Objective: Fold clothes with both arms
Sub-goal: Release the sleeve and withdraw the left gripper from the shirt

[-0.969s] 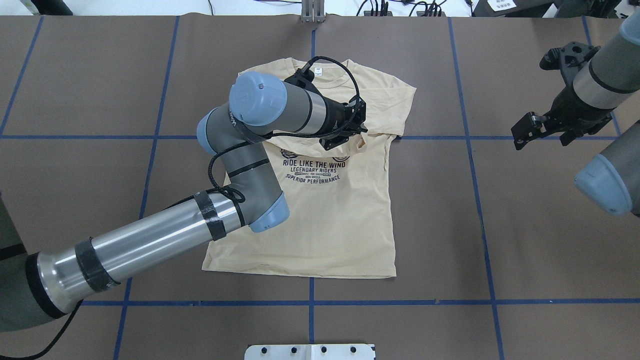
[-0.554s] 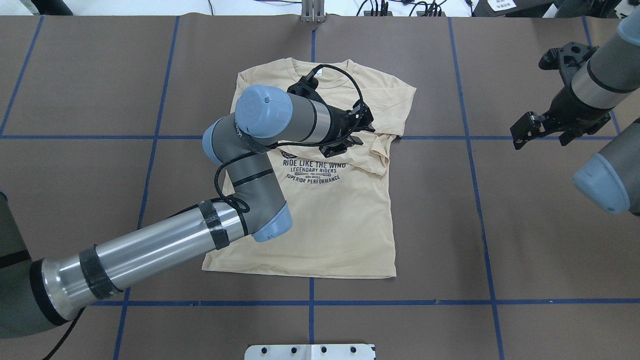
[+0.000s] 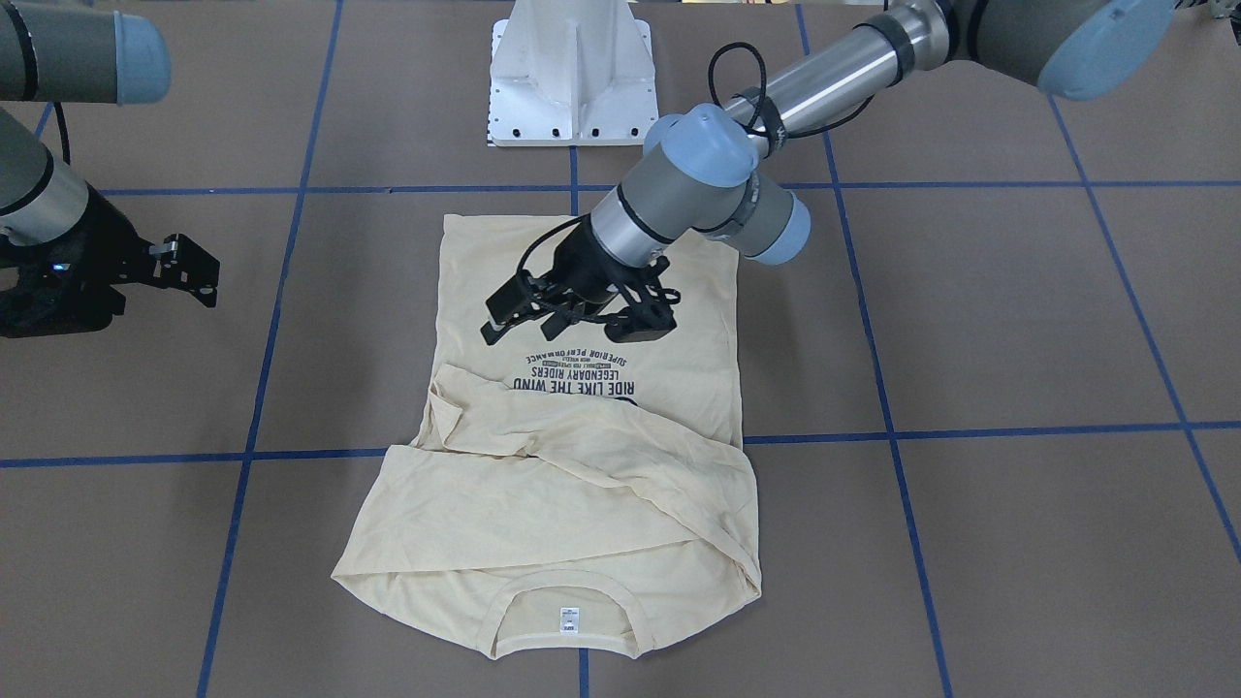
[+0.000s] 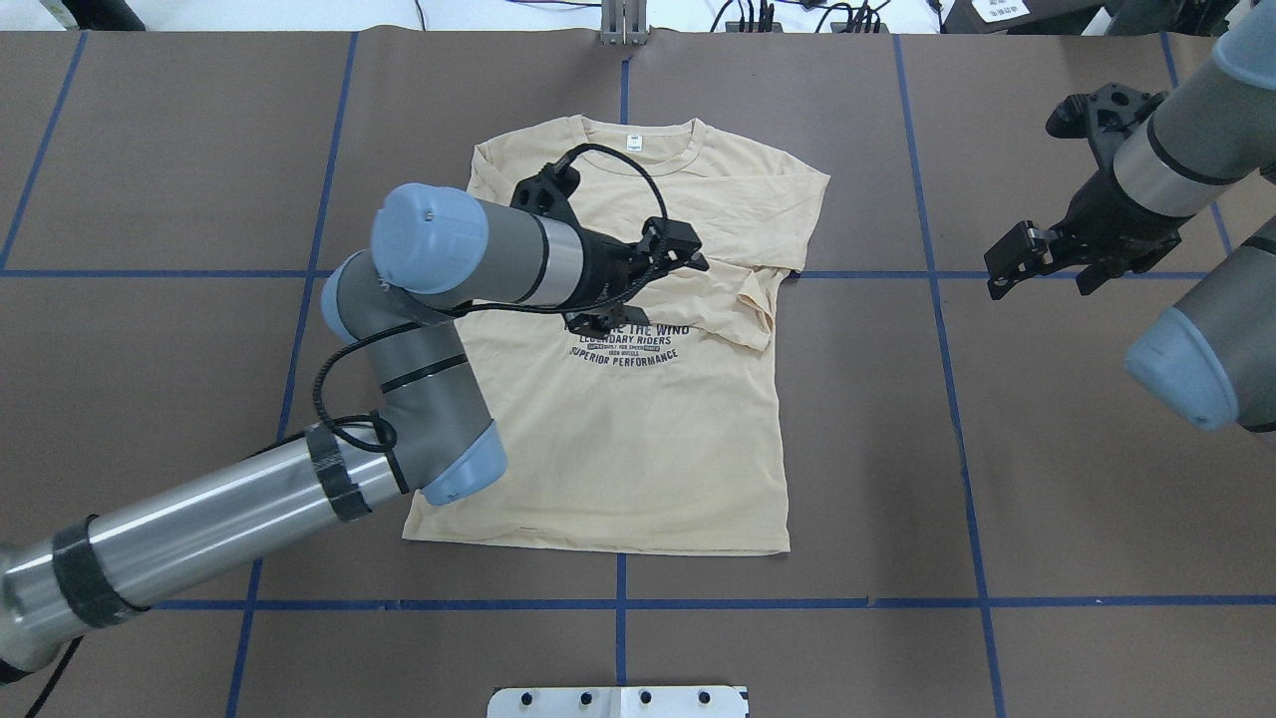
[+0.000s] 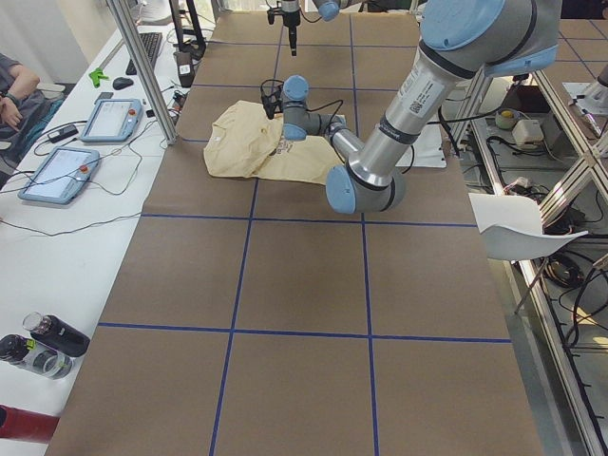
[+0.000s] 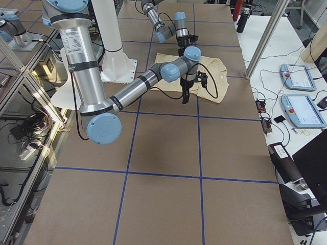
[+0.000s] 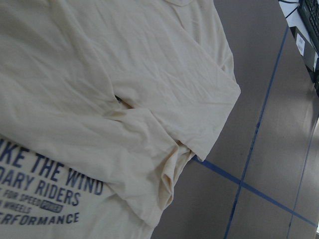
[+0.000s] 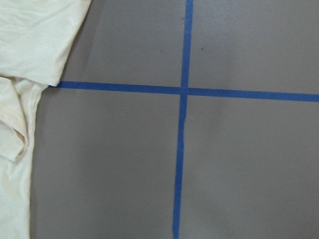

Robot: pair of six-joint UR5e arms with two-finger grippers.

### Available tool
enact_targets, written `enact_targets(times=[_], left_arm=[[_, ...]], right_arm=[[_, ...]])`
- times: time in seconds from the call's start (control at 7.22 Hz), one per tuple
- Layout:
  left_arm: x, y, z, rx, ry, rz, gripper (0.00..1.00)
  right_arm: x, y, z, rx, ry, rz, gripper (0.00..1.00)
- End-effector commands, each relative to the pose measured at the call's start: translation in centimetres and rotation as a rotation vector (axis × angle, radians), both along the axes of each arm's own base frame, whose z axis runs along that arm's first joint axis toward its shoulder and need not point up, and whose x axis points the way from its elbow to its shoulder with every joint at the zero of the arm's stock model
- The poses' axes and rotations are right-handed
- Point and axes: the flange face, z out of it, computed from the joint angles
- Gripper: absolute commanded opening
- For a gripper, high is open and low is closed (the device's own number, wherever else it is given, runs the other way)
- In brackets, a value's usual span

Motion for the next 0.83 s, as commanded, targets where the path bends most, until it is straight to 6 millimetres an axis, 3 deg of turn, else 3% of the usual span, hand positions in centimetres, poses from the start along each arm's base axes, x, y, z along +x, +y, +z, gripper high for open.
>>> enact_targets(times=[0.0, 0.28, 0.42, 0.69], left_arm=[[-7.4, 2.7, 1.6, 0.052, -0.102, 0.022, 1.00], [-12.7, 6.1, 1.2, 0.133, -0.194, 0.033, 1.00], [-14.0, 6.7, 1.1, 0.146, -0.188, 0.026, 1.00], [-14.5, 6.8, 0.8, 0.160, -0.184, 0.017, 1.00]], right_arm=[[-5.6, 3.2, -2.6, -0.036, -0.116, 0.071, 1.00], [-12.6, 8.1, -3.7, -0.053, -0.142, 0.113, 1.00], [-15.6, 10.7, -3.8, -0.052, -0.147, 0.131, 1.00], [-20.6, 15.9, -3.9, -0.067, -0.135, 0.135, 1.00]])
